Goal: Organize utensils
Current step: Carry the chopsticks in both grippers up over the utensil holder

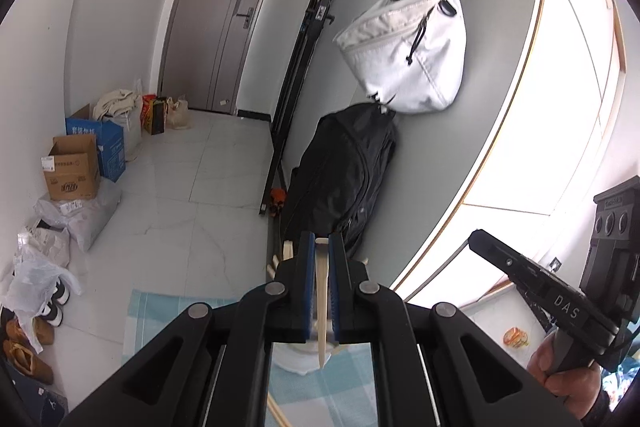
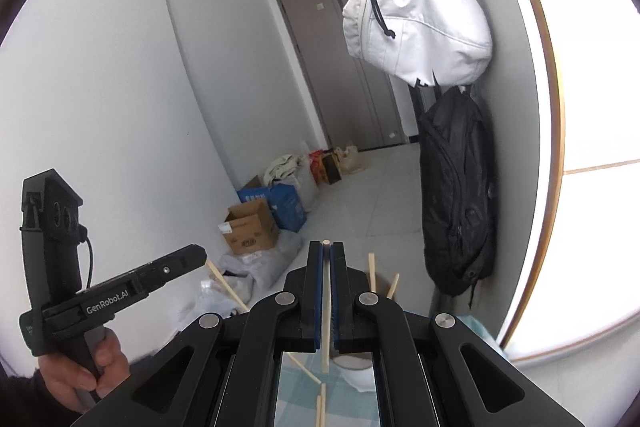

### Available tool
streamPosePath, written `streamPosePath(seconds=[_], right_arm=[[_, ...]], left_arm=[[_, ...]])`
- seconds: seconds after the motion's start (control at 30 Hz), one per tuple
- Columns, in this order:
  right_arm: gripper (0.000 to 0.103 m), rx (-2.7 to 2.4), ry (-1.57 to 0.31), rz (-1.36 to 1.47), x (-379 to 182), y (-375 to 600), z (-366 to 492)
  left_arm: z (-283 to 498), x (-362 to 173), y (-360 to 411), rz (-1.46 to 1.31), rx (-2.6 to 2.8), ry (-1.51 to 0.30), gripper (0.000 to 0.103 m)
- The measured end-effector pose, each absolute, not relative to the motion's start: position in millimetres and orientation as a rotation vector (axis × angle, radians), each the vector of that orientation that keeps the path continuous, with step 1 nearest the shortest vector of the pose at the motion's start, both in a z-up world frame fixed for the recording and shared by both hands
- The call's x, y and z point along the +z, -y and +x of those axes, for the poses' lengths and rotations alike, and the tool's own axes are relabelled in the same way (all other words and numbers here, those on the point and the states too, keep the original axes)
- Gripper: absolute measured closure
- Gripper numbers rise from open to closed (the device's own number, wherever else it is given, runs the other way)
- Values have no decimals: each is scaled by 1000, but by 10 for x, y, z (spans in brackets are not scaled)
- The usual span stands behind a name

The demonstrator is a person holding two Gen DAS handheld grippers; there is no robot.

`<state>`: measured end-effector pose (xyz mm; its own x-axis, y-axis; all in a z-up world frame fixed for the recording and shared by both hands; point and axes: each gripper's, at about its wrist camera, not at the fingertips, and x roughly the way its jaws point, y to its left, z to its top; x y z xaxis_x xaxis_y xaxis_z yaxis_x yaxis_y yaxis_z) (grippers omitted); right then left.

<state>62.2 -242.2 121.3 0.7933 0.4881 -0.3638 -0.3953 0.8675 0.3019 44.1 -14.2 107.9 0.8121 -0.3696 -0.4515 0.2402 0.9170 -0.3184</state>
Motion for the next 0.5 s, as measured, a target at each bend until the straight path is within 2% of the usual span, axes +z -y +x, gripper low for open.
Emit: streamPosePath(seconds=[0.23, 0.5], right_arm=[[101, 463, -427, 165, 1451, 2387, 966], [101, 444, -432, 147, 1458, 2412, 1355]], left_arm=[[759, 1335, 194, -235, -327, -494, 101], [1121, 1323, 291, -189, -330, -515, 101]])
